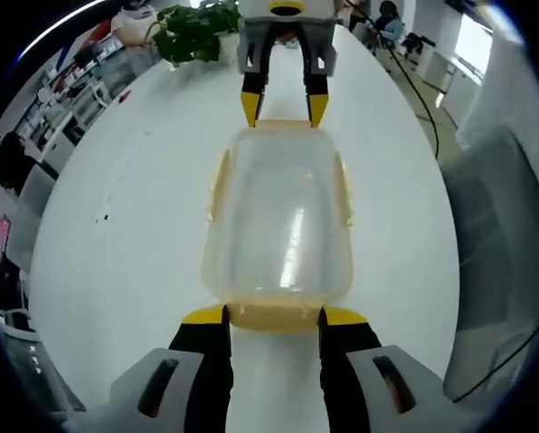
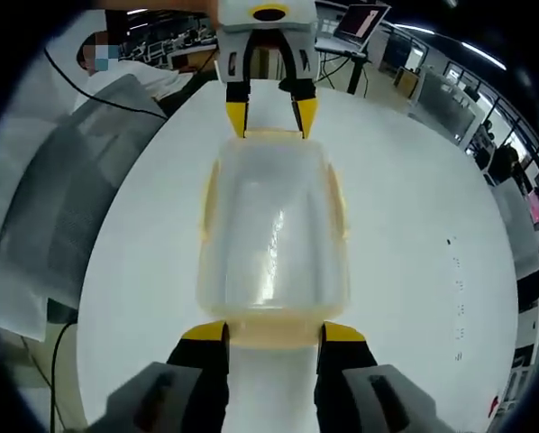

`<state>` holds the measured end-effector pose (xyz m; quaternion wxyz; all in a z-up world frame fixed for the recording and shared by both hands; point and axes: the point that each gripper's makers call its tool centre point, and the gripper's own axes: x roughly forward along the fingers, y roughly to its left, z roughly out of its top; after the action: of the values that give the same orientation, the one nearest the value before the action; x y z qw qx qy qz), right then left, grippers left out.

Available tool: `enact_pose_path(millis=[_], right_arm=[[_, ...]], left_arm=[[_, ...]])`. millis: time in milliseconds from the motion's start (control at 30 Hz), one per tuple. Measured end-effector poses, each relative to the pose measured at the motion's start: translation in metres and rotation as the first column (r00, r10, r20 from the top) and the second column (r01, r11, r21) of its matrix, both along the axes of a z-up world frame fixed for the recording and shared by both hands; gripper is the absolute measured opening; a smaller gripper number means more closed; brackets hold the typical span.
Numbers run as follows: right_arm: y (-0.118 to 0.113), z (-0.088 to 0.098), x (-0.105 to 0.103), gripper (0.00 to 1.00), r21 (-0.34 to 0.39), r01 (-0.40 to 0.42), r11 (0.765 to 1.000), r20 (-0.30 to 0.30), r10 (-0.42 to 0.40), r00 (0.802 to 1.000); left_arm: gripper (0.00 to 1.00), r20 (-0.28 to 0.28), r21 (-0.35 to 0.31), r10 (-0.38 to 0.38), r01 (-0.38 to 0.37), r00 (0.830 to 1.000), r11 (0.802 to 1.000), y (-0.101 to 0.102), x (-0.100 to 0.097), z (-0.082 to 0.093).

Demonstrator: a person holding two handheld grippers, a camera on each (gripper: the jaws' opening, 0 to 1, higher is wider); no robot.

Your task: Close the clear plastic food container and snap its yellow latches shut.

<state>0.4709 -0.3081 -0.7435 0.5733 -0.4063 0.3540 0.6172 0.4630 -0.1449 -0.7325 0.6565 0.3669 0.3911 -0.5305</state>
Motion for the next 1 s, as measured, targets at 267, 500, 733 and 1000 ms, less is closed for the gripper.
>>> enact_pose_path(millis=[267, 500, 733, 1000], right_arm=[[0.0011, -0.0009, -0.0017, 0.35, 0.007, 0.002, 1.0, -0.015, -0.002, 1.0], [0.0009, -0.0016, -0.0027, 0.35, 0.011, 0.013, 1.0, -0.028, -0.013, 1.0], [0.0007, -0.0027, -0.0031, 0.37, 0.02, 0.018, 1.0, -0.022, -0.018, 1.0], [0.001, -0.0023, -0.0038, 0.38, 0.042, 0.043, 0.998, -0.027, -0.042, 0.999]], left_arm=[[0.35, -0.005, 0.008, -0.011, 0.011, 1.0, 1.0, 0.001, 0.0006, -0.005], [0.36, -0.012, -0.002, -0.021, 0.021, 1.0, 1.0, 0.0007, 0.0006, -0.0059], [0.37, -0.013, -0.011, -0.035, 0.035, 0.999, 0.999, 0.0008, 0.0009, -0.0063], [0.36, 0.009, -0.017, -0.033, 0.033, 0.999, 0.999, 0.0044, 0.0012, -0.007]])
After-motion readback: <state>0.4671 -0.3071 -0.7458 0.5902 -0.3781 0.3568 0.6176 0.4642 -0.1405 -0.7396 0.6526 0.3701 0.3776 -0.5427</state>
